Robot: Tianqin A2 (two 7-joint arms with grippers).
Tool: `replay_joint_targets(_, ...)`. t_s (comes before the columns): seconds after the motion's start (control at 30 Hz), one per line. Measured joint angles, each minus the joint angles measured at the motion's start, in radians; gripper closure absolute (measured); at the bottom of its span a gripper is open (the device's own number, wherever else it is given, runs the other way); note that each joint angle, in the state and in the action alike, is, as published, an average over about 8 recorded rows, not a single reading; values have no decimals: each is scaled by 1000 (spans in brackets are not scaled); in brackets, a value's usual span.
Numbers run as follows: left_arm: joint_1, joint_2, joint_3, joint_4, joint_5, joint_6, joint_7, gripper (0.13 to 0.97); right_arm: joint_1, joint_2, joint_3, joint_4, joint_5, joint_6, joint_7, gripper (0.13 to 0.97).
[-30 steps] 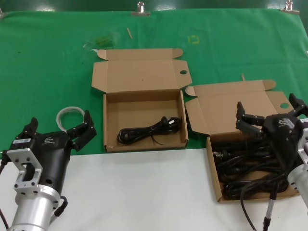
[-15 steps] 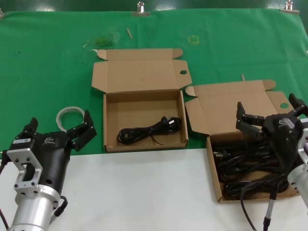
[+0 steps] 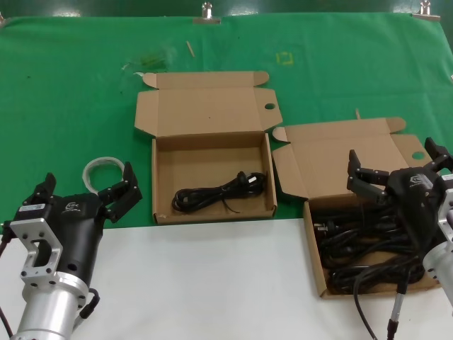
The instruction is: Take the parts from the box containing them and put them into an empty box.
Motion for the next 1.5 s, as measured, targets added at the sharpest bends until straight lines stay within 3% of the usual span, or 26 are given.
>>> replay_joint_targets(1.5,0,0,0,0,0,0,0,132,0,0,0,0,0,0,0,129)
